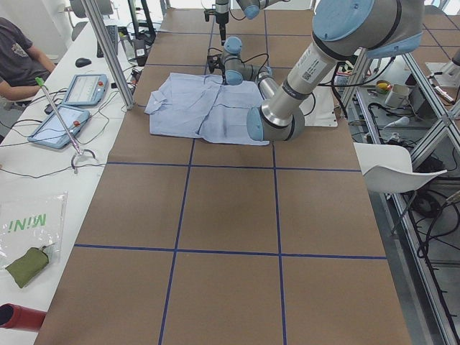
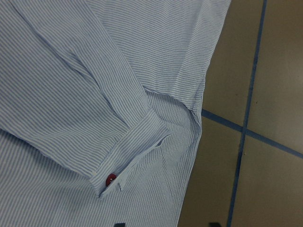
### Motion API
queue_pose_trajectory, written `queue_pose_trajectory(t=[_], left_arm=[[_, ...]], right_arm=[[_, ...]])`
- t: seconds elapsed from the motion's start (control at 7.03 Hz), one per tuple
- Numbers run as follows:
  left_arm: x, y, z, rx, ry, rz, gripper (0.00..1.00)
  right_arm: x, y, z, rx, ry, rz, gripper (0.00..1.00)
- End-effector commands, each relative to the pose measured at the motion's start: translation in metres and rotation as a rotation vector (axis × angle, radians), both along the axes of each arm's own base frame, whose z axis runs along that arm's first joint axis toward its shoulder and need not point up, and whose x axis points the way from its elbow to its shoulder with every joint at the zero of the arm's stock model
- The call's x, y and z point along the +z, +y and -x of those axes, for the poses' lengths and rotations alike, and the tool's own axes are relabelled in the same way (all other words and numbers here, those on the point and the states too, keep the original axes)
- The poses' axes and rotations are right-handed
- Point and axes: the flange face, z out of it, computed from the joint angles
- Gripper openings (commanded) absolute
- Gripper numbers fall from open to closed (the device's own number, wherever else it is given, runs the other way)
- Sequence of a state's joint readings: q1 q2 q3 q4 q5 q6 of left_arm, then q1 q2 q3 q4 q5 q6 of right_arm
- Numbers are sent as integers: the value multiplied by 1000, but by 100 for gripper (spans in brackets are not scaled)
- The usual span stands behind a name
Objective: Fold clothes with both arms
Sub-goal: 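Release the sleeve with the left gripper while the right gripper moves to the hem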
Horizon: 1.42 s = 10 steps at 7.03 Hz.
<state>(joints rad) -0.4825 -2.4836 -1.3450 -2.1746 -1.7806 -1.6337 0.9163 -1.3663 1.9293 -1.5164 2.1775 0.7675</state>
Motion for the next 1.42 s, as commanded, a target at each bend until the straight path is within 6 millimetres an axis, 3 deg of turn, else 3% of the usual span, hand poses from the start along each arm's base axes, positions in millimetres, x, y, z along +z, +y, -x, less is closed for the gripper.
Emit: queue_pose_trajectory(t=[0.0,0.28,0.43,0.71,1.0,1.28], left_arm=[[56,30,87,40,-144,-114,100],[105,61,159,81,-183,-197,100],[105,72,181,77,-164,-209,100],[104,76,187,76,-160,-210,100],[106,76,186,77,-163,-211,100],[107,77,186,75,-165,-209,100]], right_arm=[[-15,37,58,68,-64,40,100],[-34,80,100,97,-88,101,100],[-40,108,127,118,-81,130,100],[-37,154,167,101,-58,177,100],[-14,182,177,55,-14,206,99],[5,193,174,35,21,228,98]])
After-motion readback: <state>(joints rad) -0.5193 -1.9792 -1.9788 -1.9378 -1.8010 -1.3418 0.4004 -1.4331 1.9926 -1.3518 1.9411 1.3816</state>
